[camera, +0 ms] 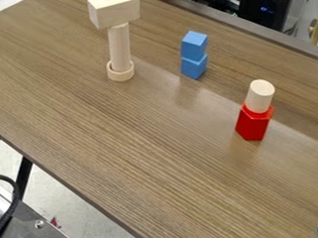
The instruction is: Put the blue cube on the top of right tower.
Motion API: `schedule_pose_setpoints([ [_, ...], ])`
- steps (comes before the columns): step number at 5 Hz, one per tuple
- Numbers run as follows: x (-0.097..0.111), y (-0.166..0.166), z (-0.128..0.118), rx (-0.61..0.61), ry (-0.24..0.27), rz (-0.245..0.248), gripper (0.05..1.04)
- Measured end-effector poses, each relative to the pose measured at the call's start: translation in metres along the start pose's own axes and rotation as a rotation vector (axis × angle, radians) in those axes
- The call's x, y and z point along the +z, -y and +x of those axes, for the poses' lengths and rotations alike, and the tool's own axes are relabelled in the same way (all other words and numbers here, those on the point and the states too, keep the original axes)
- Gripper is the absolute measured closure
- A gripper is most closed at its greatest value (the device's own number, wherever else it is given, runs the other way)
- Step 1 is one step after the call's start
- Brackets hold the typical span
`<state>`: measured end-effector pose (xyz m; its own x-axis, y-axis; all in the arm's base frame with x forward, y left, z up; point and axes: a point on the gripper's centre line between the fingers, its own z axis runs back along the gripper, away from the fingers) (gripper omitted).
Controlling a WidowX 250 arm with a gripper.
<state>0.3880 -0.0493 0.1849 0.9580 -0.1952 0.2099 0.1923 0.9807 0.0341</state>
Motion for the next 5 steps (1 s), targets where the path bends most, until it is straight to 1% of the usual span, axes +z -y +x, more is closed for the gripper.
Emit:
schedule_pose_setpoints([
  [1, -0.016, 0.001, -0.003, 0.001, -0.046, -0.004, 0.084],
  [2, -0.042, -0.013, -0.001, 0.048, -0.108, -0.006, 0.084],
  [3, -0.048, -0.046, 0.0, 0.151, -0.079, 0.025, 0.084],
  [4, -0.055, -0.065, 0.004, 0.239, -0.069, 0.042, 0.084],
  [5, -0.068, -0.074, 0.009, 0.243, -0.071, 0.056, 0.084],
])
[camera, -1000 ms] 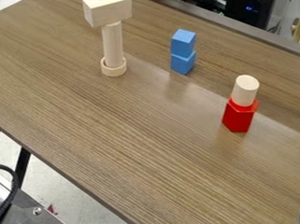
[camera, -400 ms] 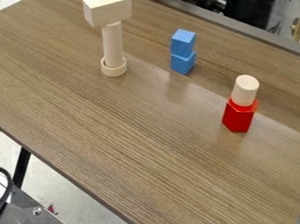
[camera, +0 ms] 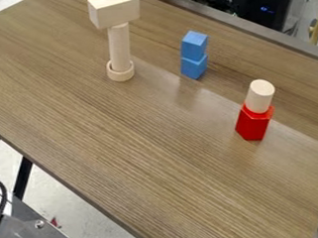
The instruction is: Put the blue cube on the top of right tower.
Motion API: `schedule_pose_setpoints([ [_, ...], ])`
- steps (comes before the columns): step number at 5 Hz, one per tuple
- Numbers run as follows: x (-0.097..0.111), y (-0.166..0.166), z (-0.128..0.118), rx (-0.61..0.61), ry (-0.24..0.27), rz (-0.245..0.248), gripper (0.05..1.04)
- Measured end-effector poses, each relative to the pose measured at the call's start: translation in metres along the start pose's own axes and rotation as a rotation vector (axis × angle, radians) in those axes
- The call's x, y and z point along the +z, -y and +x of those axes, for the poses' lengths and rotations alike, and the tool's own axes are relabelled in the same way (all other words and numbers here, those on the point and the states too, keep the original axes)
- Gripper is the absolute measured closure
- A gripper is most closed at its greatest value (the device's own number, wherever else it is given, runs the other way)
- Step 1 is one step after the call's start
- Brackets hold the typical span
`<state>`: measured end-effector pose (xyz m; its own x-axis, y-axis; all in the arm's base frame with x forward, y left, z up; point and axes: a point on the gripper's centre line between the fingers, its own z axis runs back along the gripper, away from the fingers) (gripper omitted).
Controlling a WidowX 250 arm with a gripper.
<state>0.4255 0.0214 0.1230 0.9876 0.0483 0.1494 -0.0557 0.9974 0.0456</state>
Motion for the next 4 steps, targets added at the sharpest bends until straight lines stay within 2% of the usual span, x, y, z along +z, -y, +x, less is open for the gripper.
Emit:
schedule_pose_setpoints([
  [2, -0.033, 0.003, -0.013, -0.056, -0.055, 0.033, 0.084],
  [4, -0.048, -0.004, -0.02, -0.088, -0.056, 0.093, 0.084],
])
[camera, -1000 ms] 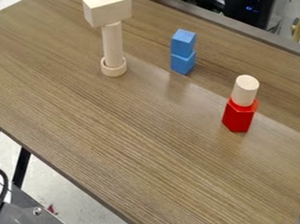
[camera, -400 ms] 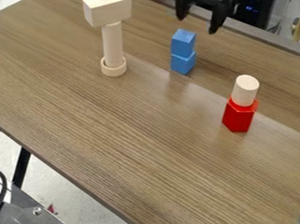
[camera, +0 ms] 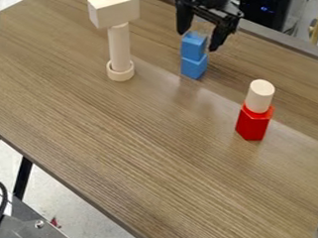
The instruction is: Put the blue cube on the top of right tower.
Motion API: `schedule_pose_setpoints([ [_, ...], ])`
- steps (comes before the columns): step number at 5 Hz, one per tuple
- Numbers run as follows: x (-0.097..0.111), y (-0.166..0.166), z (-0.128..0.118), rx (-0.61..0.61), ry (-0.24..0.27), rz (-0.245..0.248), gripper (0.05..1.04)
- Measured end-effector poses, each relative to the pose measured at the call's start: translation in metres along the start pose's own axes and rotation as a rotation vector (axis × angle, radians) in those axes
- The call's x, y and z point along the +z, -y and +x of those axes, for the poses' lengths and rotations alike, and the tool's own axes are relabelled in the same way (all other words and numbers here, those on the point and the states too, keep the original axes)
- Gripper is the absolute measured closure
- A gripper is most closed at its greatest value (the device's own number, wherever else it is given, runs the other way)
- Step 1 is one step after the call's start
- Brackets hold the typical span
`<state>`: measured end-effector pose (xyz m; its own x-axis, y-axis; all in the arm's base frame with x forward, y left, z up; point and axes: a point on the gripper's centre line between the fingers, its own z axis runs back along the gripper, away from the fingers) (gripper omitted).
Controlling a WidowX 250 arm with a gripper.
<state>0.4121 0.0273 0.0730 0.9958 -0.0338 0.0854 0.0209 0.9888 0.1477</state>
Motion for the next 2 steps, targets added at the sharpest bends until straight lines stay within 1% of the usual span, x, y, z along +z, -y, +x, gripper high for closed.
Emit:
schedule_pose_setpoints([
  [1, -0.0017, 0.0008, -0.0011, -0.001, -0.005, -0.003, 0.113],
  [2, -0.0041, 0.0028, -0.0045, 0.003, -0.017, -0.013, 0.385],
])
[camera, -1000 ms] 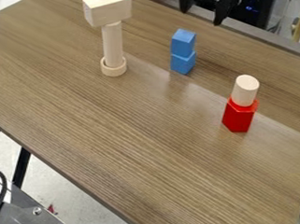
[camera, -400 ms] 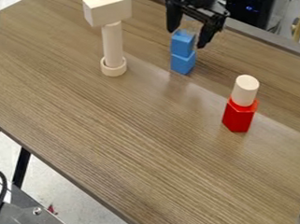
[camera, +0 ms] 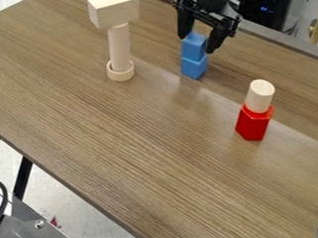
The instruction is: Put the blue cube on the top of right tower.
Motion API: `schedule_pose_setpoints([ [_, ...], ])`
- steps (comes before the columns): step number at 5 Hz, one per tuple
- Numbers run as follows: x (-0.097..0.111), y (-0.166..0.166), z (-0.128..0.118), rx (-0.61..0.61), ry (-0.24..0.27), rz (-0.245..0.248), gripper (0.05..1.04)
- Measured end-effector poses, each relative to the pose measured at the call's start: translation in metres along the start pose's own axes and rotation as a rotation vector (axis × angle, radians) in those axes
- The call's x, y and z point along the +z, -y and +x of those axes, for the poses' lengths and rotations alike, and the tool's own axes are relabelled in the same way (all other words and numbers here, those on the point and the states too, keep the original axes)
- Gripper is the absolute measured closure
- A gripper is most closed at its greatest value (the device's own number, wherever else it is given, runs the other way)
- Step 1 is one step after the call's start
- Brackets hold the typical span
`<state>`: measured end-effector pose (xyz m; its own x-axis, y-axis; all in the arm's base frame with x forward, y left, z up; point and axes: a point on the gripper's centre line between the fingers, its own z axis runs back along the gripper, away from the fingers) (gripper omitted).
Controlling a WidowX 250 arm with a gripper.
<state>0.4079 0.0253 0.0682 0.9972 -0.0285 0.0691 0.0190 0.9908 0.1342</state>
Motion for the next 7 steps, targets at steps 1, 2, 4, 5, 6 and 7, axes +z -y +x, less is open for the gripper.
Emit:
schedule_pose_setpoints([
  [1, 0.0, 0.002, 0.0, -0.003, 0.0, -0.01, 0.527],
  [2, 0.007, 0.006, -0.002, -0.002, -0.002, -0.04, 0.527],
  [4, 0.068, 0.029, 0.004, -0.011, 0.114, -0.13, 0.528],
  [5, 0.116, 0.061, -0.006, -0.071, 0.202, -0.184, 0.528],
  [6, 0.126, 0.088, -0.026, -0.153, 0.194, -0.224, 0.527],
  [7, 0.118, 0.115, -0.051, -0.247, 0.15, -0.236, 0.528],
])
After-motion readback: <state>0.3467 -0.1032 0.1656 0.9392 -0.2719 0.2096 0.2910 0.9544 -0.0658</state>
